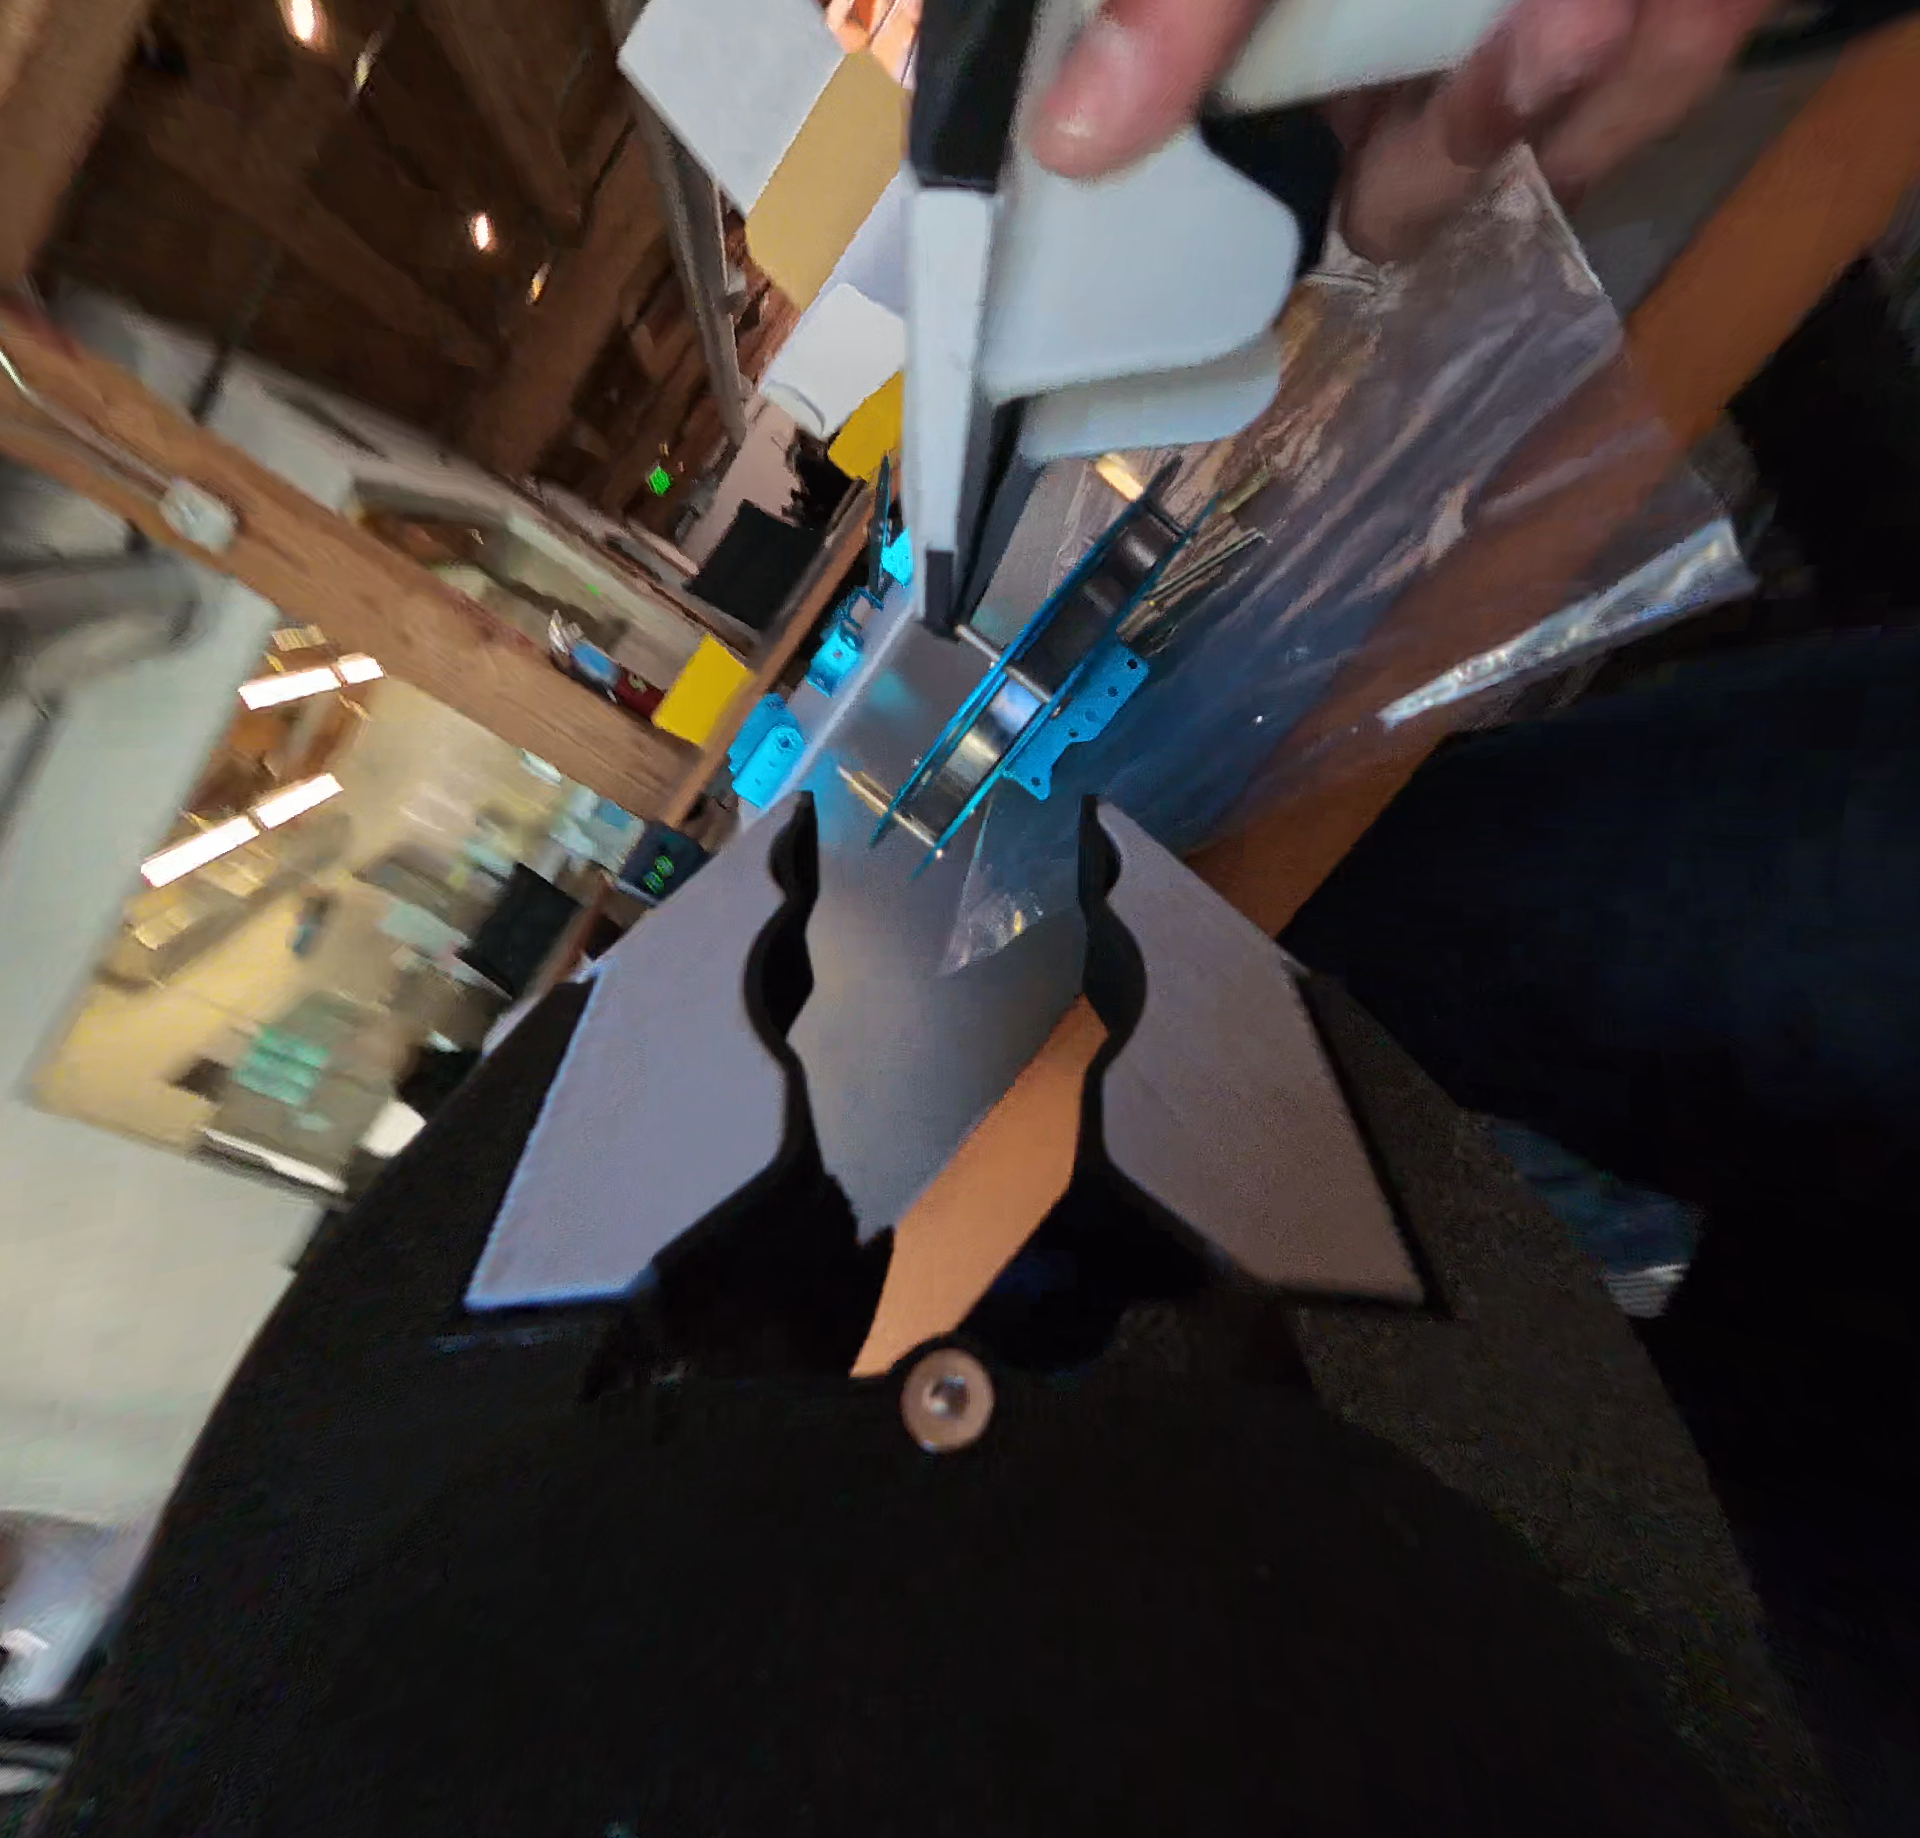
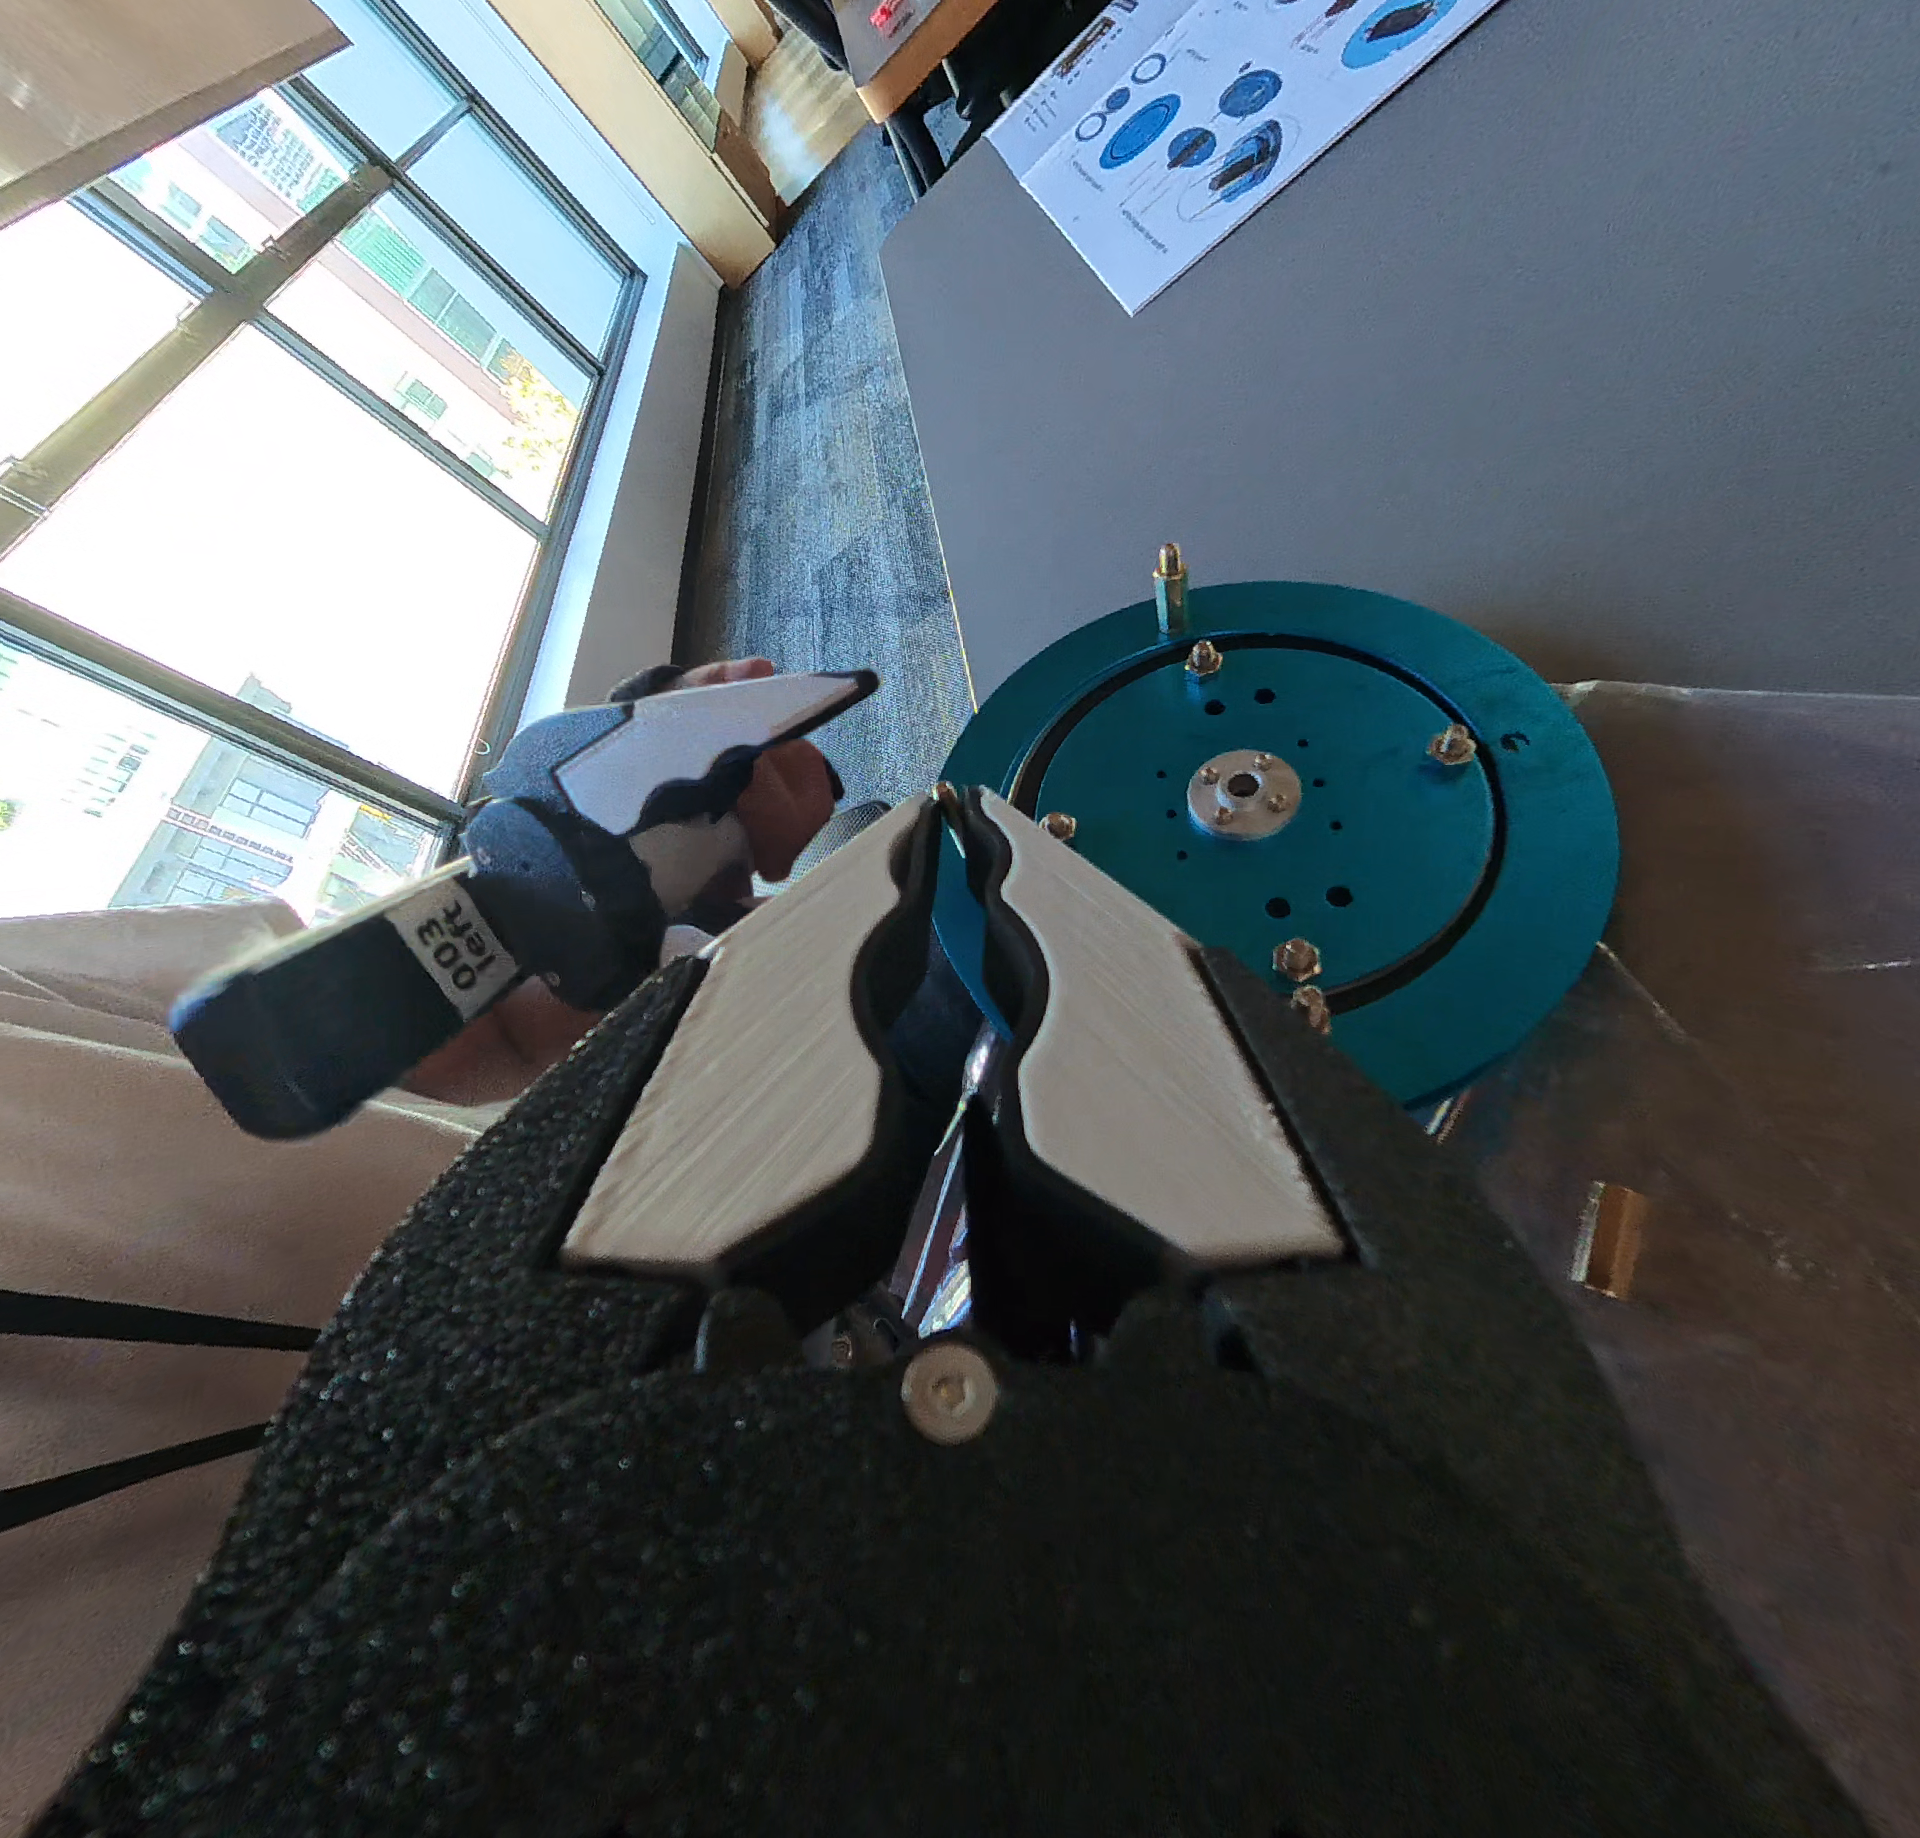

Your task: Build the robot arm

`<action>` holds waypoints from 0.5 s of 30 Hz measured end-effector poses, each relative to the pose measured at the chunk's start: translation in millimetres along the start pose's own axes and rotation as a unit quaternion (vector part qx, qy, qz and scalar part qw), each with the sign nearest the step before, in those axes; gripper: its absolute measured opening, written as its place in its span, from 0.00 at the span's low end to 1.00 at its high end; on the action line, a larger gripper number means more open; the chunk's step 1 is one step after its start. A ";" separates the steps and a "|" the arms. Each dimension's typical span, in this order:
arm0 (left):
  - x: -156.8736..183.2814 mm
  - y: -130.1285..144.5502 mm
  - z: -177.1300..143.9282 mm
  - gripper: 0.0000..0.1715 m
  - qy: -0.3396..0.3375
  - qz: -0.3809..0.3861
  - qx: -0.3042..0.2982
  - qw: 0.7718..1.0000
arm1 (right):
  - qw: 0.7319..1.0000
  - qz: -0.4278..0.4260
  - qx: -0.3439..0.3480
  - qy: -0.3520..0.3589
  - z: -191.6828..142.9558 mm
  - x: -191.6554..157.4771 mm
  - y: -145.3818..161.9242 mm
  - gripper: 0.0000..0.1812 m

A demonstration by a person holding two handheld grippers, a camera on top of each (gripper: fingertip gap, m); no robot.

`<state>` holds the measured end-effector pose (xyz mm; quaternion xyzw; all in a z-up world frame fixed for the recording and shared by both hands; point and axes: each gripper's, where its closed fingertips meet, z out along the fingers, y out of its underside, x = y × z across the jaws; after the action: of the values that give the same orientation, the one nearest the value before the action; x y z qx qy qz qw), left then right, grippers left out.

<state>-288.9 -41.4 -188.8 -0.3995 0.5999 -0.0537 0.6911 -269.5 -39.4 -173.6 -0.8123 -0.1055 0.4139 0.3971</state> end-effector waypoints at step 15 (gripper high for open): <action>15.8 -7.3 24.2 0.13 -0.002 0.146 0.026 0.989 | 1.000 -0.004 -0.024 0.008 6.0 -1.1 7.3 0.02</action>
<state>-260.5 -43.3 -197.7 -0.2896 0.6491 0.0335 0.7026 -275.9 -41.4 -180.4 -0.8247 -0.1154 0.4027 0.3800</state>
